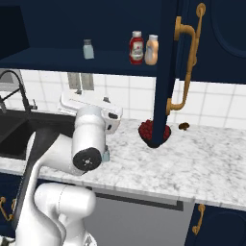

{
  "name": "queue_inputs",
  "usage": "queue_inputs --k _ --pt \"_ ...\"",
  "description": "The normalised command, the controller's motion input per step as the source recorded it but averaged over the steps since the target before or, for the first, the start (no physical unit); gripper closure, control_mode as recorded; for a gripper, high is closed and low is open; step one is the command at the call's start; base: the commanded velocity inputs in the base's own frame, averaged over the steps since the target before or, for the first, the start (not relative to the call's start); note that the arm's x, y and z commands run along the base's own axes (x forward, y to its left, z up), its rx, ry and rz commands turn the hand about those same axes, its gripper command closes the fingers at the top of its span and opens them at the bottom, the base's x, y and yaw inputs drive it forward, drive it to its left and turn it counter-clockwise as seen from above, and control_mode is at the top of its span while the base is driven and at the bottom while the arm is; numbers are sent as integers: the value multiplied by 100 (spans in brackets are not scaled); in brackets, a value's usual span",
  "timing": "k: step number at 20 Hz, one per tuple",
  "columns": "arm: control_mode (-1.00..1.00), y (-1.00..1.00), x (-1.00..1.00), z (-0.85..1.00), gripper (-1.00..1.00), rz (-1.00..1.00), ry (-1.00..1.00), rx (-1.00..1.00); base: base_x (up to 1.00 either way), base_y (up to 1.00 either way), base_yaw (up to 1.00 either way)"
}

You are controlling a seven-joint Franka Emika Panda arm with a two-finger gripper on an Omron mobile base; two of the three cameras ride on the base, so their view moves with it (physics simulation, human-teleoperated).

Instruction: Put the shaker and condiment bottle from the counter next to their counterparts in the cabinet.

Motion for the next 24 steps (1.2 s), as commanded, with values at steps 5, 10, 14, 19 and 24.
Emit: queue_inputs --k 5,10,14,19,24 --pt "-100 21 -83 -50 -100 17 26 -36 0 0 0" --pt "-100 78 -90 -64 -100 11 20 -43 0 0 0" --pt "-100 100 -68 -72 -100 4 12 -44 0 0 0" --pt "-100 49 -4 -31 -100 0 18 -19 0 0 0" --pt "-100 4 25 -22 -100 -1 19 -7 0 0 0"
